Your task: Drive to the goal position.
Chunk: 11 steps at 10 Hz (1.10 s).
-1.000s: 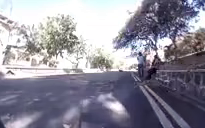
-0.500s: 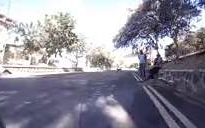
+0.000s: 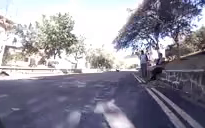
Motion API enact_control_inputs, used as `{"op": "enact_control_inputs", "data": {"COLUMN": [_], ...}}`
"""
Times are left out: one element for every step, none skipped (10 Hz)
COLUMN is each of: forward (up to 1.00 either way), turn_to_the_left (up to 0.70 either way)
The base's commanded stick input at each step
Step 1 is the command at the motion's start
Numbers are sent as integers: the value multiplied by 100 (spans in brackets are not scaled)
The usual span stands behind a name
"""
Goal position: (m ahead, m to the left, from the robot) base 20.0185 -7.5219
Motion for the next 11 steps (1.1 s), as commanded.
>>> {"op": "enact_control_inputs", "data": {"forward": [50, 50, 50, 50, 50, 50, 50, 50, 50, 50, 50], "turn_to_the_left": [0, 0, 0, 0, 0, 0, 0, 0, 0, 0, 0]}}
